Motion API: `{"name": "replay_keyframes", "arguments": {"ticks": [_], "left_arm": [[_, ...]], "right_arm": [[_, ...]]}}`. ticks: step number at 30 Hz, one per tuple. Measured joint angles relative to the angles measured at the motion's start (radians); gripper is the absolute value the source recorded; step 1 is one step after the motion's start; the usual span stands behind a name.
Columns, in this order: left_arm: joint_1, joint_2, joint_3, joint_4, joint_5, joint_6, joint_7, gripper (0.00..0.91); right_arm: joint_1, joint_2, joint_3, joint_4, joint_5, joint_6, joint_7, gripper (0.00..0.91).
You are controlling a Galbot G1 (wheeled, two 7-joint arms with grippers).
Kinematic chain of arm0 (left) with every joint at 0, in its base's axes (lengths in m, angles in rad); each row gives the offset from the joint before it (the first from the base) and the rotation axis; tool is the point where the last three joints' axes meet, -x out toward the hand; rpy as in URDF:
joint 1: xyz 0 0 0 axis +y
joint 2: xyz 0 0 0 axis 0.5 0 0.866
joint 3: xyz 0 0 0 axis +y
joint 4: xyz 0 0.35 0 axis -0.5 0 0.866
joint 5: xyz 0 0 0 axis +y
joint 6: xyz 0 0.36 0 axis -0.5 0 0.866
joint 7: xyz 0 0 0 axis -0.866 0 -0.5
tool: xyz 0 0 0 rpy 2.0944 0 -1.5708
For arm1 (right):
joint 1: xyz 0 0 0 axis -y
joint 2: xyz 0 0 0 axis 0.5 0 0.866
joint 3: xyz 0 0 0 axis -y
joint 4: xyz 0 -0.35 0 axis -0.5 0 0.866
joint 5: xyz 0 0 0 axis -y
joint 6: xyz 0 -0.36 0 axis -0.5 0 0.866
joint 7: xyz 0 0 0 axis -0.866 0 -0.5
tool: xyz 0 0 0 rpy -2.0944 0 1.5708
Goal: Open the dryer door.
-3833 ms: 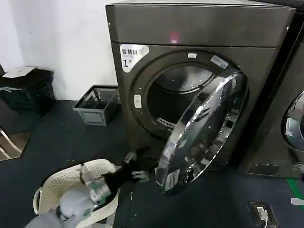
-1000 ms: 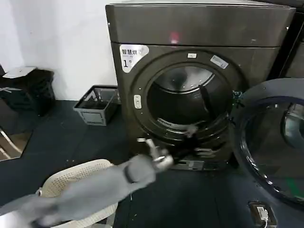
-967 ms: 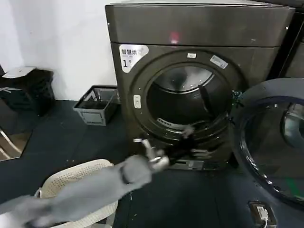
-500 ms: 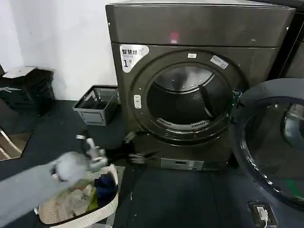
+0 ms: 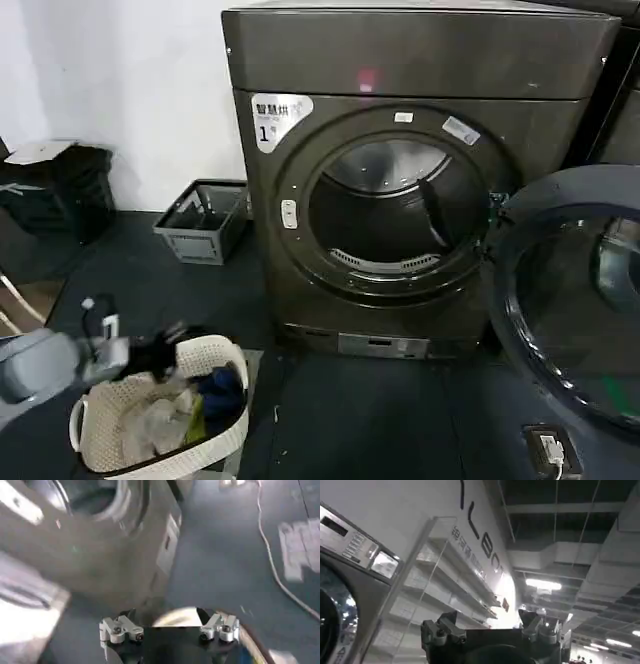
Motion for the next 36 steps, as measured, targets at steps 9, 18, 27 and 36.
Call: {"name": "replay_keyframes", "arguments": {"ticks": [9,18,27,36], "left_arm": [[0.043,0.059,-0.030,0.057,0.145,-0.020,0.085,0.907],[0.052,0.067,-0.050,0.078,0.282,-0.021,0.109,0.907],[0.054,0.093,-0.056,0.077,0.305,-0.039,0.125,0.907],[0.059,0.100,-0.063,0.078,0.350,-0.061,0.137,0.907]], "right_arm": [[-0.001,-0.003,-0.008,-0.002,0.005,-0.004,0.000,0.907],[-0.015,-0.003,0.002,-0.010,0.002,-0.002,0.001,0.907],[-0.014,0.001,0.003,-0.007,0.002,-0.003,0.001,0.907],[-0.016,0.009,-0.001,-0.005,0.001,-0.003,0.000,0.907]]}}
